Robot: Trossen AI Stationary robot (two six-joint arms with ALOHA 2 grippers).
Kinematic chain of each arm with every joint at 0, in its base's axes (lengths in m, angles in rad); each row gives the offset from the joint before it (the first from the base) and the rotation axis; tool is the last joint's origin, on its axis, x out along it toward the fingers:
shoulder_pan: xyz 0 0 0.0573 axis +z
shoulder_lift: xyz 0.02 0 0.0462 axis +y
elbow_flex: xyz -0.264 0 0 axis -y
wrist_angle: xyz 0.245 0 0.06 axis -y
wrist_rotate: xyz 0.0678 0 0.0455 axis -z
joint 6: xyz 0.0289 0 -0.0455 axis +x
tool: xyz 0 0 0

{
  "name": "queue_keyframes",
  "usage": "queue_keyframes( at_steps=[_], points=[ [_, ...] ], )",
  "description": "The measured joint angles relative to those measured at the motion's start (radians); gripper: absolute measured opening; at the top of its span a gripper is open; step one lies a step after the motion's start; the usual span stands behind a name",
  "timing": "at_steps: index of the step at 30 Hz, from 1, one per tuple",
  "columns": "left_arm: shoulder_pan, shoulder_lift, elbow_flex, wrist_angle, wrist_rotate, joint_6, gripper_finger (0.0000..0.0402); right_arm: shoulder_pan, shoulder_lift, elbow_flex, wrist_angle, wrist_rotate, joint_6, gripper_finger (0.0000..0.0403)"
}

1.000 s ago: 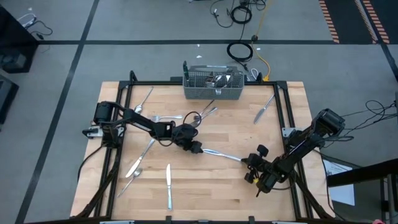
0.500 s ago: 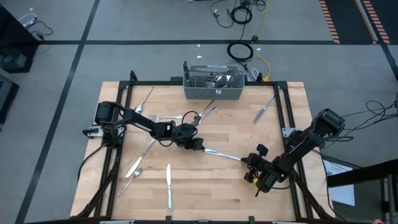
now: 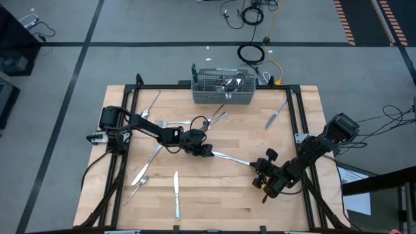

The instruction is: Sort silverware

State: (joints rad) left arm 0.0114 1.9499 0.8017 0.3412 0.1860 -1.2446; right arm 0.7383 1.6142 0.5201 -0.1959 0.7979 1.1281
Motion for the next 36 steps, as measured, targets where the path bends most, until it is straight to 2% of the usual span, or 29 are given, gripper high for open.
queue_keyframes(
  at_steps=[6,12,30,36],
  points=[
    [-0.002,0.0,0.001,-0.01,-0.009,0.0,0.0196,-0.005,0.005,-0.016,0.023,0.005,-0.008,0.0],
    [0.007,0.0,0.007,-0.056,-0.012,0.001,0.0196,0.002,0.026,-0.06,0.126,0.009,0.006,0.0],
    [0.03,0.0,0.007,-0.048,-0.059,-0.036,0.0196,0.002,0.027,-0.061,0.116,-0.002,-0.031,0.0],
    [0.03,0.0,0.007,-0.041,-0.126,-0.078,0.0194,0.003,0.027,-0.061,0.115,-0.002,-0.047,0.0]
  ],
)
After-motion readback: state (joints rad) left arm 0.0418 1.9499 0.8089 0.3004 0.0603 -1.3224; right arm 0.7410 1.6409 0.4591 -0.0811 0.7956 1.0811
